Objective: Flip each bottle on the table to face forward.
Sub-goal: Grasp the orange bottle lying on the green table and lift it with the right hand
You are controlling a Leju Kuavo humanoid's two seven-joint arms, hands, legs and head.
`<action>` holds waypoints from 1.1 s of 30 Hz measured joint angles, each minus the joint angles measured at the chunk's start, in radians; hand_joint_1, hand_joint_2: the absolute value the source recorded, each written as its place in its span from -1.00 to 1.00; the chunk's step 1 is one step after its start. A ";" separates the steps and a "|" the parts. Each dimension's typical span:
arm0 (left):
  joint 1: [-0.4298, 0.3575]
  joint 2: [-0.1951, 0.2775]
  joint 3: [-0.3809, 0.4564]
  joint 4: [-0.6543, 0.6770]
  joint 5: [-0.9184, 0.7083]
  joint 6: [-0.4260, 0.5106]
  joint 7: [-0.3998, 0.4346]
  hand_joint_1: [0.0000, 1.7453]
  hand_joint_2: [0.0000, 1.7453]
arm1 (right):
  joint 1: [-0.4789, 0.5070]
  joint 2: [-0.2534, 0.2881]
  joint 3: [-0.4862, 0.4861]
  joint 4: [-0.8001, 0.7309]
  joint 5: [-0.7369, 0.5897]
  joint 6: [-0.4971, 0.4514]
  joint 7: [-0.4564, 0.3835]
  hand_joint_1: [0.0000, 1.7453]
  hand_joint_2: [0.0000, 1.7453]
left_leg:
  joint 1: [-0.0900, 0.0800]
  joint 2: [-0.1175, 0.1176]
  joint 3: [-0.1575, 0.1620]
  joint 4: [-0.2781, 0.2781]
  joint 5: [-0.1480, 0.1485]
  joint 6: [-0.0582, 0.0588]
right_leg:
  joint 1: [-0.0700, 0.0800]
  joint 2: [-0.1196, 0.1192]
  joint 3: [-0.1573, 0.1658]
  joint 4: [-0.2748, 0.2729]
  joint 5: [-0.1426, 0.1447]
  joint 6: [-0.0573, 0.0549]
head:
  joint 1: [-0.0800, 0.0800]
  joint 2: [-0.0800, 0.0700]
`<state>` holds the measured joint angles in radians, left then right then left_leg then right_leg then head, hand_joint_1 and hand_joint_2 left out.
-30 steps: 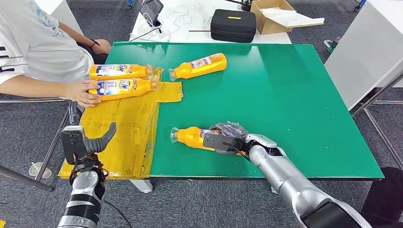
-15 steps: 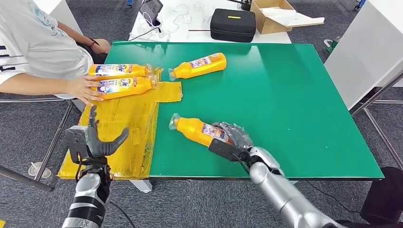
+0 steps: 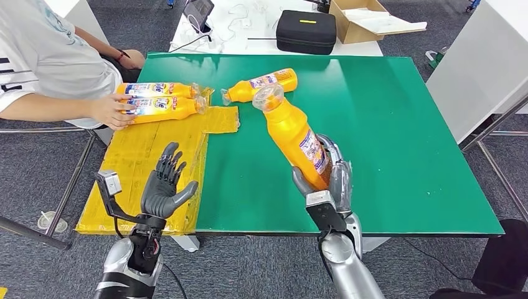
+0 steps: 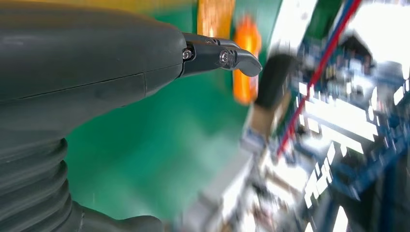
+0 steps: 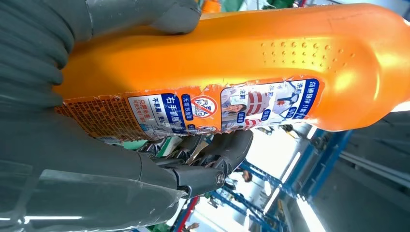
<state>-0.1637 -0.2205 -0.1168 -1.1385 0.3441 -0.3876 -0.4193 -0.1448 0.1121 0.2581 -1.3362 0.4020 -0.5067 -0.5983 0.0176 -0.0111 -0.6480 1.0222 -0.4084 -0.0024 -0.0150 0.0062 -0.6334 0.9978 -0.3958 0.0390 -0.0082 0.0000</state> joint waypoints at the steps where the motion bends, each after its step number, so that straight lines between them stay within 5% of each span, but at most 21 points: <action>1: 0.002 0.002 -0.012 -0.002 0.035 -0.028 0.009 -1.00 1.00 | 0.006 0.006 -0.008 0.000 -0.003 0.007 -0.018 1.00 1.00 | 0.000 0.000 0.000 0.000 0.000 0.000 | 0.000 0.000 0.000 0.000 0.000 0.000 | 0.000 0.000; 8: 0.004 0.015 -0.092 -0.003 0.147 -0.111 0.037 -1.00 1.00 | 0.023 0.063 0.002 0.065 0.010 0.036 -0.093 1.00 1.00 | 0.001 0.000 0.000 0.000 0.000 0.000 | 0.001 0.000 0.000 0.000 0.000 0.000 | 0.000 0.000; 17: -0.021 0.025 -0.168 0.027 0.152 -0.106 0.041 -1.00 1.00 | -0.005 0.116 0.169 0.186 -0.020 -0.026 -0.097 1.00 1.00 | 0.001 0.000 0.000 0.000 0.000 0.000 | 0.001 0.000 0.000 0.000 0.000 0.000 | 0.000 0.000; 33: -0.051 0.032 -0.199 0.084 0.226 -0.137 0.050 -1.00 1.00 | -0.051 0.165 0.289 0.359 -0.035 0.031 -0.098 1.00 1.00 | 0.001 0.000 0.000 0.000 0.000 0.000 | 0.001 0.000 0.000 0.000 0.000 0.000 | 0.000 0.000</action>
<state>-0.2150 -0.1881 -0.3157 -1.0549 0.5703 -0.5251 -0.3689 -0.1957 0.2772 0.5467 -0.9772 0.3666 -0.4758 -0.6966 0.0186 -0.0108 -0.6479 1.0219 -0.4083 -0.0027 -0.0140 0.0063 -0.6338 0.9979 -0.3960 0.0388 -0.0084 0.0001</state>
